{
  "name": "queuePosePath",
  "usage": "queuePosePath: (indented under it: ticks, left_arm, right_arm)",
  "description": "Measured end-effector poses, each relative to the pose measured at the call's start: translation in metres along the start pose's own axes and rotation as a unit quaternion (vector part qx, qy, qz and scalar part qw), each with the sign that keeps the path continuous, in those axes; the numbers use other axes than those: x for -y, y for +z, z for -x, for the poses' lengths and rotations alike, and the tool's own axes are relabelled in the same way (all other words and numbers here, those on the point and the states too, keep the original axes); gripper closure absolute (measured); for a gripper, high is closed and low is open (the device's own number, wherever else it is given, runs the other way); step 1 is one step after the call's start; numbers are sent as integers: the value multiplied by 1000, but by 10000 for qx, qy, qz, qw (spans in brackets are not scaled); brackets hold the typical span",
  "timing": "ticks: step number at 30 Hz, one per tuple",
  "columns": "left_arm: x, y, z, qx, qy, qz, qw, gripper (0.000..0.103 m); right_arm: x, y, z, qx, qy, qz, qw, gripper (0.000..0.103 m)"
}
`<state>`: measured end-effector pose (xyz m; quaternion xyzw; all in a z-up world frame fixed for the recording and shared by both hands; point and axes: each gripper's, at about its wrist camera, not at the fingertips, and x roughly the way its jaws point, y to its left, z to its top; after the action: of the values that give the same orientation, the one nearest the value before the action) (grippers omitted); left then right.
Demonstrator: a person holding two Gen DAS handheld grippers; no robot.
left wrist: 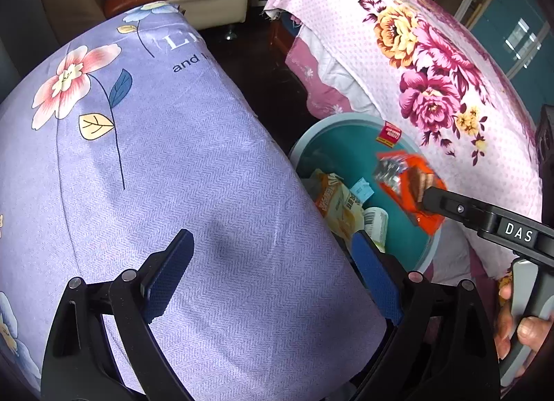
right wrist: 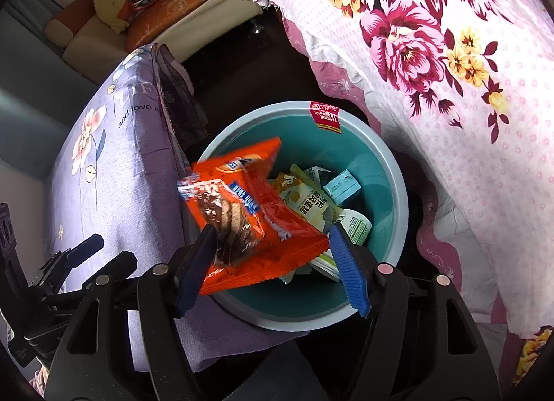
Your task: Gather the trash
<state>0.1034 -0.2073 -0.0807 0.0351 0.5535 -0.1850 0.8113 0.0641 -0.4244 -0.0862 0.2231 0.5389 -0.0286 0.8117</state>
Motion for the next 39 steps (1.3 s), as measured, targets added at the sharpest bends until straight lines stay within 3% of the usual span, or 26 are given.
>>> queuePosePath:
  ticks: [3,5,11,23,39]
  left_arm:
    - [-3,-3,3,18,6,52,10000,11]
    - [-6,-5,5,17,21,78,10000,11]
    - [-15,-11,14,19,64,214,9997,9]
    - [-32,-29,33,4,197,373,9991,4]
    - [-45,-49,72,327,242,524,9978,4]
  right_arm:
    - [-3,-2,0,-37,-63,33,10000,27]
    - [-6,-4,1,-80,-102,90,9999,18]
    - [-21,-16,10,-73,-387,391,9985,8]
    - [-46,-40,36,70,-931,982,9908,7]
    - [-70,-63,68,324,-890,1223,9880,7]
